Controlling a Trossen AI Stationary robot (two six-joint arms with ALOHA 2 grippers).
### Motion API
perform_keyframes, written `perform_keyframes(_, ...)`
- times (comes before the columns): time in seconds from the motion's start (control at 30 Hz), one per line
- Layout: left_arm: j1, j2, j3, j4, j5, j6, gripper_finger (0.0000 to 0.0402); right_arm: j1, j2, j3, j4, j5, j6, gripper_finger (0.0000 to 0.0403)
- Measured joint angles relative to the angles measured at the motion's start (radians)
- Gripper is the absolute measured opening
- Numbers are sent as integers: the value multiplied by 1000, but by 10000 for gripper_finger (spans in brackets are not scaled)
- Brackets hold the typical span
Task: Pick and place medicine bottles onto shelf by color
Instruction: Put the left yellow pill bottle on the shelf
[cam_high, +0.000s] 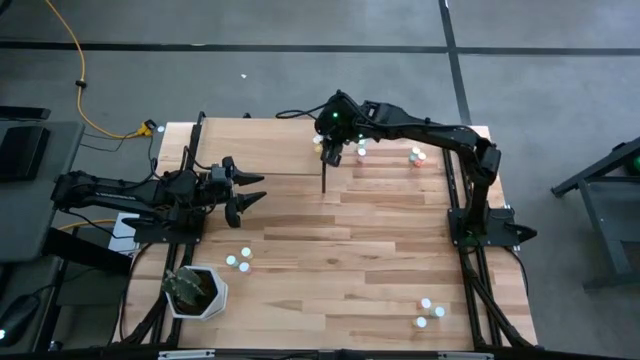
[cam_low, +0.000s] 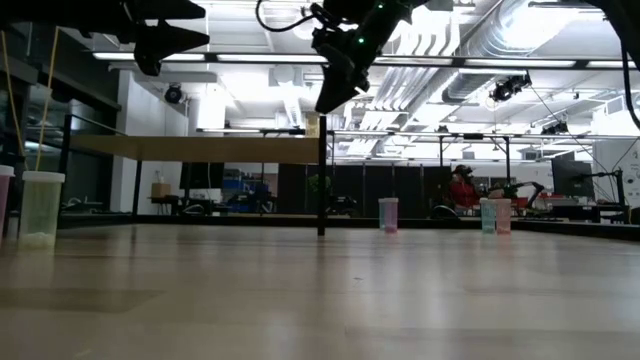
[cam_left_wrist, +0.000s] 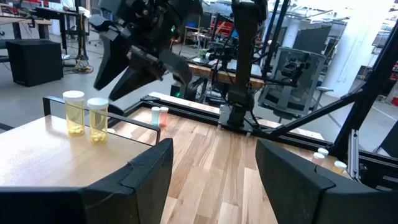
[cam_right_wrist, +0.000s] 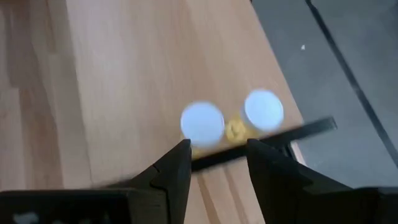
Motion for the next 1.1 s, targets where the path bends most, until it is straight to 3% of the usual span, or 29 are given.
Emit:
perform_keyframes(0.27,1,0,0,0,-1,0,220,-50,-71,-15,-210,-137,-79,147)
perform_keyframes(0.37,1,0,0,0,-1,0,220,-82,-146,-125,-209,-212,-94,147)
perform_keyframes(0.57,1,0,0,0,24,5,220,-138,-457,-600,72,-247,-36,147)
perform_keyframes(0.77,1,0,0,1,64,82,220,-117,-832,-1029,439,-309,124,147)
perform_keyframes(0.93,1,0,0,24,48,119,220,-53,-1070,-1274,769,-316,253,147)
perform_keyframes(1.1,1,0,0,34,47,121,220,-1,-1192,-1387,932,-315,282,147)
